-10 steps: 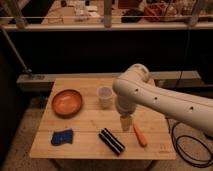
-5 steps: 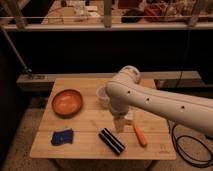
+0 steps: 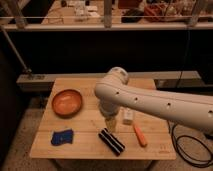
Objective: Place the white sponge in the ceramic bowl
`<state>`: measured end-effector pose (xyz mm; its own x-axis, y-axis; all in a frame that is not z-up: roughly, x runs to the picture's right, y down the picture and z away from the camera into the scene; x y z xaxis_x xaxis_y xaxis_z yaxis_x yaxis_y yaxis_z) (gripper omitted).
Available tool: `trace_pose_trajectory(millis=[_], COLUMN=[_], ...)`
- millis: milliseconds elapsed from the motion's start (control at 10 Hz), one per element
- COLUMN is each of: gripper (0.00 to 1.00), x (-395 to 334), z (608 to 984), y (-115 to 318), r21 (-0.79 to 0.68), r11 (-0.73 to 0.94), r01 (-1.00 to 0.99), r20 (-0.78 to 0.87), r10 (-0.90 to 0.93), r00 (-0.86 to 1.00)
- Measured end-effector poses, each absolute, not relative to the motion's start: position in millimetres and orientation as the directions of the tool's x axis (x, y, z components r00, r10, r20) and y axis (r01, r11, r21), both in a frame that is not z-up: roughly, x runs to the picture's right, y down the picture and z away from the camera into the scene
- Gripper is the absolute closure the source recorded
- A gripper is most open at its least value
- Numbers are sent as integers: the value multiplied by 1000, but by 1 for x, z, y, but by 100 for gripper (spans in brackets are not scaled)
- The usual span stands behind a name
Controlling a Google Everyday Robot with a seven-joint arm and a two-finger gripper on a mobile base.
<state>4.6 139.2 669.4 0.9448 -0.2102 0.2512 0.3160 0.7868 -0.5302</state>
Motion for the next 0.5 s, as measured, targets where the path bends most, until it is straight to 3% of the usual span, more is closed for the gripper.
trace_pose_trajectory(millis=[500], gripper=[20], x=[-26], z=[680], y=[144], r21=[-516], r11=[773], r01=[369], r20=[304], r10=[-238], r00=[923])
